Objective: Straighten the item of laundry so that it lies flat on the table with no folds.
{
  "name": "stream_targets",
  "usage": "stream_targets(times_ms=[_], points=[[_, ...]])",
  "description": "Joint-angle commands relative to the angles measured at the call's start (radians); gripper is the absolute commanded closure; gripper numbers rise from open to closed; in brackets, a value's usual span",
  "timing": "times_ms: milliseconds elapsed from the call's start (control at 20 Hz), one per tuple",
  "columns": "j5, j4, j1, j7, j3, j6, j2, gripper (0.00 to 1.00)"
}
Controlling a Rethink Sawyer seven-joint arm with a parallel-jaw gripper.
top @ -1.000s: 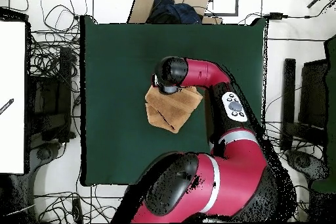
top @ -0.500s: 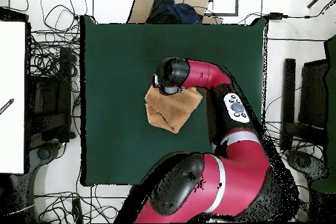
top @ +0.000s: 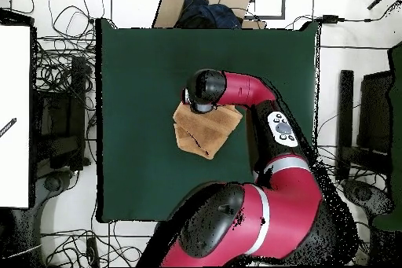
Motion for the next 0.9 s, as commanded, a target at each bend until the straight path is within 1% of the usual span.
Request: stream_targets(times_ms=[50,300,550,600,900], points=[[-0.086,0.037,0.029,-0.051,0.050,-0.133,0.074,0.00],[-0.107,0.034,0.046,-0.036,0.029,-0.137,0.067,0.00],[-0.120,0.019,0.038,-0.059,0.048,-0.139,0.089,0.00],[-0.122,0.018,0.036,-0.056,0.051,-0.134,0.090,1.00],[-0.129,0.019,0.035,-0.054,0.052,-0.131,0.088,1.00]])
